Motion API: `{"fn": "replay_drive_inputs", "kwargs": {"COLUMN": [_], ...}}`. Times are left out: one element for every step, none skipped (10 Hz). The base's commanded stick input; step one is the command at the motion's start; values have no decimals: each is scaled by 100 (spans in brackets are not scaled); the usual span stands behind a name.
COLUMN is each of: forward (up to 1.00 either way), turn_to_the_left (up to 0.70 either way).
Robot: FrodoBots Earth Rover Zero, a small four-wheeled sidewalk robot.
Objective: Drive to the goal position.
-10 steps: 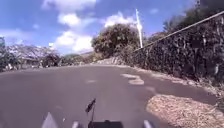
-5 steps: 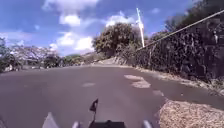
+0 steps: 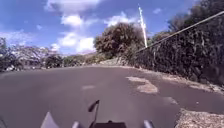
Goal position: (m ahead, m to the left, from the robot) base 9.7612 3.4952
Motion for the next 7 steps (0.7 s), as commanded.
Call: {"fn": "replay_drive_inputs", "kwargs": {"forward": [70,70,70,70,70,70,70], "turn_to_the_left": [0,0,0,0,0,0,-1]}}
